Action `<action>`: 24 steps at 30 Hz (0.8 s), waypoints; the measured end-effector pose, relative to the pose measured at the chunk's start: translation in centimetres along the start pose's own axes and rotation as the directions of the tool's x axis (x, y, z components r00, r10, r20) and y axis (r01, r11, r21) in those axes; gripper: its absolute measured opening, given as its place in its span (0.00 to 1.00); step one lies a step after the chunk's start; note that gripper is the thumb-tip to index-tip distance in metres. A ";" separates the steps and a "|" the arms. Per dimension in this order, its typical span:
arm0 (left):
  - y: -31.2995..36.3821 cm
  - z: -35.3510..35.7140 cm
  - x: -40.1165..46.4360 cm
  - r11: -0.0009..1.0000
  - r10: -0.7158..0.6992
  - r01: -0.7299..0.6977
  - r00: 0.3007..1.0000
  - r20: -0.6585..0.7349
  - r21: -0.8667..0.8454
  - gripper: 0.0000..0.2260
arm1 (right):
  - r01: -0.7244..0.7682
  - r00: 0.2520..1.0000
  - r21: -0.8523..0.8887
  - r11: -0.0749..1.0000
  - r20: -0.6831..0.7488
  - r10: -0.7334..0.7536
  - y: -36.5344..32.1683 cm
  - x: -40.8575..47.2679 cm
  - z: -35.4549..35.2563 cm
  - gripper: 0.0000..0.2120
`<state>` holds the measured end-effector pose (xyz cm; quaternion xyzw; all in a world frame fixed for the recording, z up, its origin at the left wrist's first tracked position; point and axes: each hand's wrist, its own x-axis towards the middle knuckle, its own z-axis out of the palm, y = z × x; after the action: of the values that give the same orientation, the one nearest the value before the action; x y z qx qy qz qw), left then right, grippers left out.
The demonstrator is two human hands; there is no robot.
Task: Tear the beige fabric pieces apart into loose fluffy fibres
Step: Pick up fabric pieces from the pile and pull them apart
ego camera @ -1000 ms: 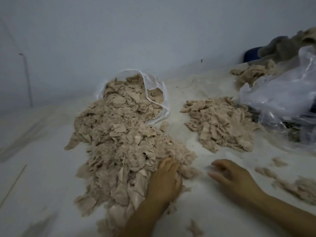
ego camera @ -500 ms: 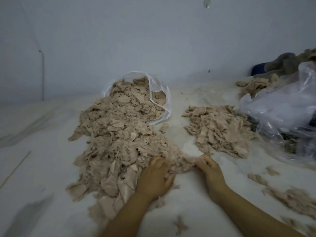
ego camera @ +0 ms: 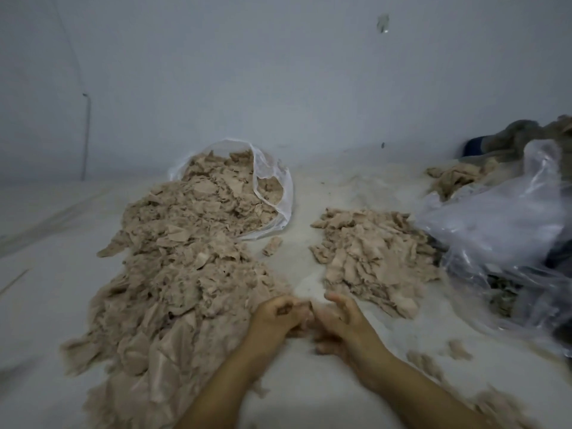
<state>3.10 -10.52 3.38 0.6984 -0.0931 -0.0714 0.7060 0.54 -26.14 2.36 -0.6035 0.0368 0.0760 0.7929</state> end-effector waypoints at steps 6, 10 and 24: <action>-1.0 1.2 0.4 0.968 -0.127 0.118 0.991 -0.029 -0.220 0.06 | 0.096 0.993 -0.155 0.983 -0.058 -0.106 0.7 0.0 -0.7 0.12; -0.9 1.5 0.8 0.910 -0.172 0.124 0.981 -0.088 -0.396 0.06 | 0.072 0.997 -0.136 0.988 -0.011 -0.074 0.6 0.1 0.0 0.17; -0.1 1.7 1.3 0.980 -0.154 0.138 0.982 -0.110 -0.143 0.10 | 0.106 0.989 -0.249 0.963 -0.078 -0.129 0.1 1.5 0.5 0.12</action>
<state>4.02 -12.49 3.38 0.6572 0.0064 -0.0869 0.7487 1.96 -25.55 2.14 -0.7004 0.0282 0.0045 0.7131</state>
